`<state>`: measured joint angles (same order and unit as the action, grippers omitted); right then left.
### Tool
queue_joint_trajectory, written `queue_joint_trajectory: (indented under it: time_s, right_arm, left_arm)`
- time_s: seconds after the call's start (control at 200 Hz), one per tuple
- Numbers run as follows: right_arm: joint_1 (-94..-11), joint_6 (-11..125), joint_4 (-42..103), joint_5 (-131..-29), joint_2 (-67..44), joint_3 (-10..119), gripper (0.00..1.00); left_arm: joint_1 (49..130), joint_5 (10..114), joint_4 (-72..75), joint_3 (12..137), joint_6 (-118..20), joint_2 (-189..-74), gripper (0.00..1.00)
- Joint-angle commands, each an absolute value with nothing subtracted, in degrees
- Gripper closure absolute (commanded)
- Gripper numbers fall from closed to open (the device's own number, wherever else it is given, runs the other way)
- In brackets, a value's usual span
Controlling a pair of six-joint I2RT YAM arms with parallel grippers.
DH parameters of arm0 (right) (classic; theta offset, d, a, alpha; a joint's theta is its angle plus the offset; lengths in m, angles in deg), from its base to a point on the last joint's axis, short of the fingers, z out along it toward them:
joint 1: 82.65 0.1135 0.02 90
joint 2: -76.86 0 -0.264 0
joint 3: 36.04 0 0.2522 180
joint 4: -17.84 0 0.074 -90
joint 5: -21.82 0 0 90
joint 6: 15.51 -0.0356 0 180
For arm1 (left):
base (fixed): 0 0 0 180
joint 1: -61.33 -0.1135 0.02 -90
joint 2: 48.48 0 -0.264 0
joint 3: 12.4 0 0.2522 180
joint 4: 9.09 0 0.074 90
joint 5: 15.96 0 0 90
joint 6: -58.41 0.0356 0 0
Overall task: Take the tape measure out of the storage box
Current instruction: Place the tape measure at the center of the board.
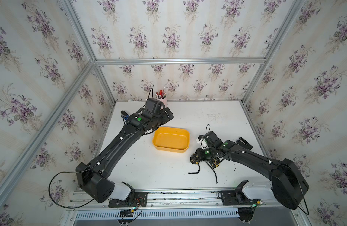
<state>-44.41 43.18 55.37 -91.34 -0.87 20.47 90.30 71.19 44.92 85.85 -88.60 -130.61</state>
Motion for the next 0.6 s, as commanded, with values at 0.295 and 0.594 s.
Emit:
queue_joint_trajectory:
  time_s: [0.295, 0.594]
  right_arm:
    - [-44.3, 46.2, 49.8, -94.7, -7.3, 19.3, 0.69]
    - [-44.3, 46.1, 49.3, -93.5, -7.8, 17.3, 0.62]
  left_arm:
    - [90.3, 76.5, 47.3, 86.0, -84.5, -127.5, 0.00]
    - [90.3, 77.5, 46.8, 85.5, -83.4, -127.1, 0.00]
